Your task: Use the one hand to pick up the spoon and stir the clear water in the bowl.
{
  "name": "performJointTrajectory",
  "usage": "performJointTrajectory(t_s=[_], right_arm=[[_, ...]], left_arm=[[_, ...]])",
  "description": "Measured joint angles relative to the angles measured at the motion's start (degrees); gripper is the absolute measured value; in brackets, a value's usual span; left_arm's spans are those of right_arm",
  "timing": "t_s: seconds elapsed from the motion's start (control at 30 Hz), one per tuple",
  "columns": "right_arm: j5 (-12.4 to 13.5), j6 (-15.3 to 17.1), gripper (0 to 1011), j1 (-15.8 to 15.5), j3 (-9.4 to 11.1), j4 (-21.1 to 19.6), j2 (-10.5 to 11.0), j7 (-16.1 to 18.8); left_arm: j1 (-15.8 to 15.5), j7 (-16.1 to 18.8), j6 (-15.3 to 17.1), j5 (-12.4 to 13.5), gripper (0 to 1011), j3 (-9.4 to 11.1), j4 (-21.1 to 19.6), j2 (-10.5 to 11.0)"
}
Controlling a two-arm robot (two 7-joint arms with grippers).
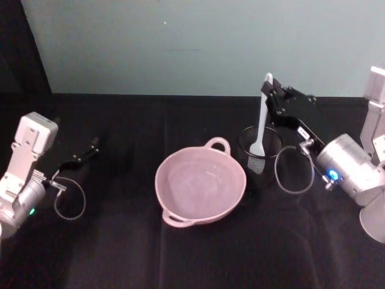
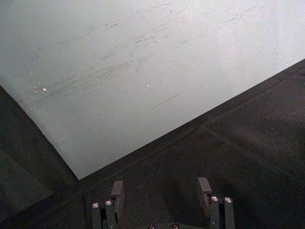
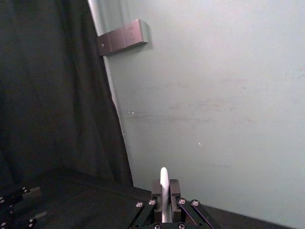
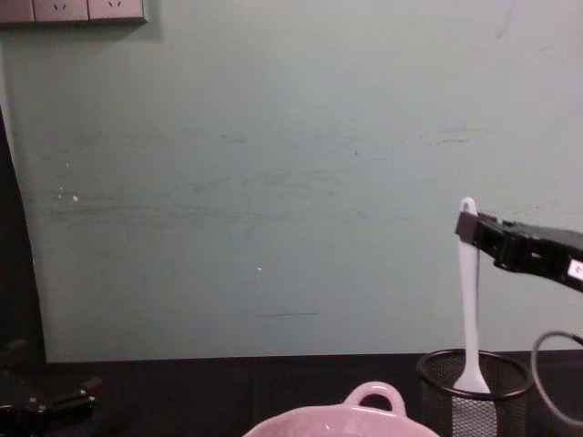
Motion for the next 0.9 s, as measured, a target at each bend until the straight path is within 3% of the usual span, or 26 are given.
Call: performJointTrajectory(t_s=[0.5, 0.9], right_arm=[[5.61, 0.01, 110, -1.46, 3.04, 2.41, -2.48, -0.28], [9.94, 0.67, 110, -1.45, 3.54, 4.35, -3.63, 0.33]], left_arm=[[0.0, 0.0, 0.0, 0.0, 1011, 0.0, 0.0, 0.0], [0.01, 0.0, 0.0, 0.0, 1011, 0.0, 0.0, 0.0]])
